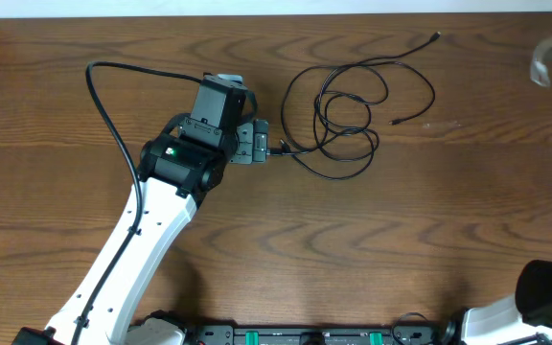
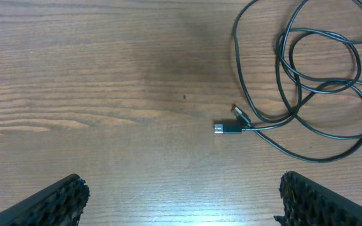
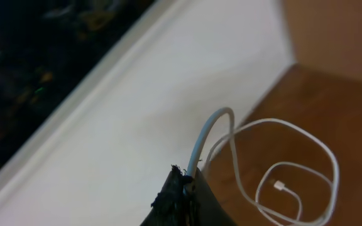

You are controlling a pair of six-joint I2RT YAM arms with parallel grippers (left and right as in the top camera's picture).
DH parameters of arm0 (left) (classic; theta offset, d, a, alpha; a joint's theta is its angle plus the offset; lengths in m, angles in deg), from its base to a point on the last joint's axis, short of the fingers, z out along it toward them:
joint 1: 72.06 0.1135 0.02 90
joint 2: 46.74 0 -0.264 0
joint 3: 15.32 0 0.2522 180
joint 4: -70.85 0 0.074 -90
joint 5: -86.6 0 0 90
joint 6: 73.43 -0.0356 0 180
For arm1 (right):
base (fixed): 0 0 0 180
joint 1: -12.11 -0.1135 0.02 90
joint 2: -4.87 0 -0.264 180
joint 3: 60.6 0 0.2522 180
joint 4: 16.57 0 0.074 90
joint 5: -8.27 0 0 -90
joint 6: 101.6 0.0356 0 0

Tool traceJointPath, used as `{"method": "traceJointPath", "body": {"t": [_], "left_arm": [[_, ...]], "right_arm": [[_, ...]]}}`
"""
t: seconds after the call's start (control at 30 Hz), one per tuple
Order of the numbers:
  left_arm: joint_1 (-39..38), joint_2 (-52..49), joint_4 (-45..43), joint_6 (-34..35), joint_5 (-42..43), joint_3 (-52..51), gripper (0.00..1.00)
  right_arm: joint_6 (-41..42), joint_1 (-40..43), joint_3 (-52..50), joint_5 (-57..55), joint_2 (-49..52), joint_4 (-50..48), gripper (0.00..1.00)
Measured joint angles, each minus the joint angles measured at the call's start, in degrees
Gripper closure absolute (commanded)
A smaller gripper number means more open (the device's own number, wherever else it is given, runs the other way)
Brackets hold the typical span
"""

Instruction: Untangle cables

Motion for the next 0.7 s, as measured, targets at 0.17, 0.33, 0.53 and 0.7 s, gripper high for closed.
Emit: {"method": "traceJointPath", "body": {"t": [0.17, 0.33, 0.53, 0.7], "left_arm": [[0.0, 0.0, 0.0, 0.0, 0.0, 0.0, 0.02], [0.0, 0.0, 0.0, 0.0, 0.0, 0.0, 0.02], [0.0, 0.0, 0.0, 0.0, 0.0, 0.0, 0.02], [0.0, 0.0, 0.0, 0.0, 0.0, 0.0, 0.02]], "right_arm": [[-0.5, 6.7, 0.0, -0.5, 0.0, 2.4, 0.99], [-1.4, 11.6, 0.0, -0.9, 0.0, 4.8, 0.99], [-4.8, 14.2, 0.0, -3.3, 0.0, 6.4, 0.99], [-8.3, 14.9, 0.0, -5.9, 0.0, 6.4, 0.99]]}}
